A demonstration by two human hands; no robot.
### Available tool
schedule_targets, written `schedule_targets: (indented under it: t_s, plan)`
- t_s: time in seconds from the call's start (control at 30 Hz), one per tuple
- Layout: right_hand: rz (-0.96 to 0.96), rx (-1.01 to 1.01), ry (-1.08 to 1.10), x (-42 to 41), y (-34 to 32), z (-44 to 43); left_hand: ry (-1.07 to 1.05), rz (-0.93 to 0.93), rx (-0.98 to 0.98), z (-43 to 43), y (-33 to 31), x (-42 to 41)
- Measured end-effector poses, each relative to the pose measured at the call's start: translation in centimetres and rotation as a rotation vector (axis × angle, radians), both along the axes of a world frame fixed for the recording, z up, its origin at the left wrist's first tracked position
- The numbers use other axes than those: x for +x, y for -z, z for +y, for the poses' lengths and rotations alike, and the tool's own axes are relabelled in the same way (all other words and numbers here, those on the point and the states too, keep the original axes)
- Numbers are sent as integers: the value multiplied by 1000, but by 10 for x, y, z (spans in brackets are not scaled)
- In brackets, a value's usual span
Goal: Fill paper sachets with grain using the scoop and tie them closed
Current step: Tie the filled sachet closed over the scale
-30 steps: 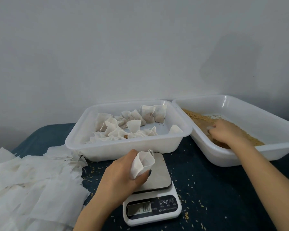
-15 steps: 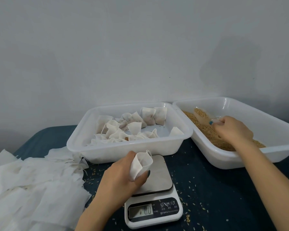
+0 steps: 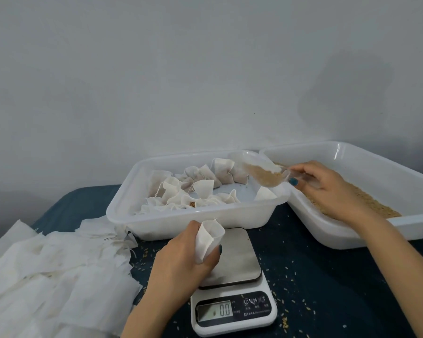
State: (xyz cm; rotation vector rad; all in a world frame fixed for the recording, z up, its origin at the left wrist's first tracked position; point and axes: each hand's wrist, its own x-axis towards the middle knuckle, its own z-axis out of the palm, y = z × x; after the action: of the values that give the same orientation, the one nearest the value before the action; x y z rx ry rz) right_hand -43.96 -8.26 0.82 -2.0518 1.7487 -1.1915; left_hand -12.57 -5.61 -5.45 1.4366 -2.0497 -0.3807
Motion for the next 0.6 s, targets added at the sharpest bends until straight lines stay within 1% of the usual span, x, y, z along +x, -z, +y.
schedule_targets:
  t_s: [0.23,0.4,0.5,0.6]
  plan:
    - [173,-30,-178,29,-7,19,-117,-47,-27,-2,-1,5]
    - [310,-72,-174,30,-14,24,-149,-41,-78,-3,-1,8]
    - [403,-105,-166,31,-20,25,-143,-79,-126,-2,-1,7]
    - [505,-178,-153,34,-25,24,-120,-108,-174,-1,-1,4]
